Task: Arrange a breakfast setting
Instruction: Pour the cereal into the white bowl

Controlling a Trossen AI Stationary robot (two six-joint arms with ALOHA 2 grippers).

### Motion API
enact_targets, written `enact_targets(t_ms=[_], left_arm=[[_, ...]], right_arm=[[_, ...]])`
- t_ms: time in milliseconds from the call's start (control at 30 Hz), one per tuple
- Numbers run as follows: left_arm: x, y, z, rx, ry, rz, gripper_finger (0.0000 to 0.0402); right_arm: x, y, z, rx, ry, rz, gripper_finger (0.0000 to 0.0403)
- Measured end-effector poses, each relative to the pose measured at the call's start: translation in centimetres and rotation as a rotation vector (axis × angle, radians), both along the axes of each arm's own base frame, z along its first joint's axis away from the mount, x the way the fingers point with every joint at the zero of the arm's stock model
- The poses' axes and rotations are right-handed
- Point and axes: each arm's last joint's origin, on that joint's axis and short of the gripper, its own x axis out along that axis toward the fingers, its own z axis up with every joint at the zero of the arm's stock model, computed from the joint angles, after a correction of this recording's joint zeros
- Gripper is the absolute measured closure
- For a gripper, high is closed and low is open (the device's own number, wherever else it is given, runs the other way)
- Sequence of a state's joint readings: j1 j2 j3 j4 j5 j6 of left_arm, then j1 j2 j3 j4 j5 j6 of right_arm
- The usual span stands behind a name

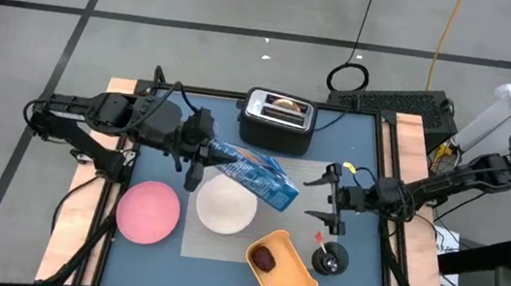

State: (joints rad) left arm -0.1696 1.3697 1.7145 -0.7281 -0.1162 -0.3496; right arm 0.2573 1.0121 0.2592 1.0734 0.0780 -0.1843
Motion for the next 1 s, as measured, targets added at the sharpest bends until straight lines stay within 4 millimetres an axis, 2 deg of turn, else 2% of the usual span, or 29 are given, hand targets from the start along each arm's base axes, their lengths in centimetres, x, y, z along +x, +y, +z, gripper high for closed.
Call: enact_targets(t_ms=[267, 467, 700, 1000], left_arm=[[0.0, 0.0, 0.0, -0.006, -0.003, 0.002, 0.0399], [0.5, -0.1, 0.4, -0.036, -0.055, 0.008, 0.0399], [1.0, -0.1, 0.3, -0.061, -0.060, 0.020, 0.0399], [1.0, -0.1, 0.4, -0.084, -0.070, 0.026, 0.0399]], right_arm=[[0.0, 0.0, 0.0, -0.029, -0.001, -0.008, 0.0008], [0.0, 0.0, 0.0, -0.061, -0.010, -0.015, 0.0020], [0.0, 0.0, 0.0, 0.105, 0.018, 0.027, 0.0018], [0.0, 0.0, 0.2, 0.090, -0.001, 0.020, 0.0018]])
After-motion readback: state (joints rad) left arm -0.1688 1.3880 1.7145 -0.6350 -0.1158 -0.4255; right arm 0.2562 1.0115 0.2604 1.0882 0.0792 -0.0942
